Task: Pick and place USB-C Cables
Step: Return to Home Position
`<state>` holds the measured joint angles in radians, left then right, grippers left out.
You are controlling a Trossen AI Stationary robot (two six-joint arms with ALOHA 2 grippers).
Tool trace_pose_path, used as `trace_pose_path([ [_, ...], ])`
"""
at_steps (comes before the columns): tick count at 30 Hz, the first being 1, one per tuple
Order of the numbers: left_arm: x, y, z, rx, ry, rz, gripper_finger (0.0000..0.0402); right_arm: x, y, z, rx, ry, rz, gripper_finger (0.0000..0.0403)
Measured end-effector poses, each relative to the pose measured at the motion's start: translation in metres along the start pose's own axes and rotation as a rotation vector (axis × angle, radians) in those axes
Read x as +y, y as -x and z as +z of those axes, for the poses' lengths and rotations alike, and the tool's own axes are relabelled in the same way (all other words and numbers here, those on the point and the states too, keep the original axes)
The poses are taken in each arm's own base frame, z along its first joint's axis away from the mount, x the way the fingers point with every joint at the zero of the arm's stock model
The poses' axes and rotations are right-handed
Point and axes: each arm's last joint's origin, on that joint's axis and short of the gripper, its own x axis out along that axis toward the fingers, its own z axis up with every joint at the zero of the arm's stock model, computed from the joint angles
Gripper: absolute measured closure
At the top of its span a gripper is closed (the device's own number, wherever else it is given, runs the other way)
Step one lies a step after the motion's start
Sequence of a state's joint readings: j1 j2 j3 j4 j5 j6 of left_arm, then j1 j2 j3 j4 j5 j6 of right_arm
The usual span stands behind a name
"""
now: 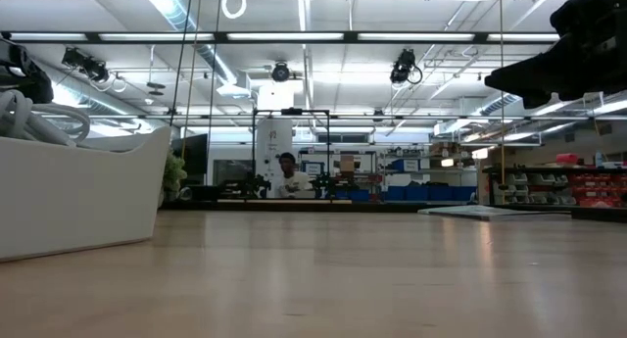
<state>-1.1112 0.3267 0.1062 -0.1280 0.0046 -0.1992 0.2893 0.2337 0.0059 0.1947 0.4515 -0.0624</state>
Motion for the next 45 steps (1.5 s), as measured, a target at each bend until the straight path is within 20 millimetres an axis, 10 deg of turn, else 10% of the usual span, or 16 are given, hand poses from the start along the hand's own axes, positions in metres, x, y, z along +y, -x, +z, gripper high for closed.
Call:
trace_pose_path([
  [45, 0.005, 0.014, 0.011, -0.161, 0.016, 0.032, 0.023, 0.0, 0.0, 0.0, 0.0, 0.0, 0.0, 0.0306],
])
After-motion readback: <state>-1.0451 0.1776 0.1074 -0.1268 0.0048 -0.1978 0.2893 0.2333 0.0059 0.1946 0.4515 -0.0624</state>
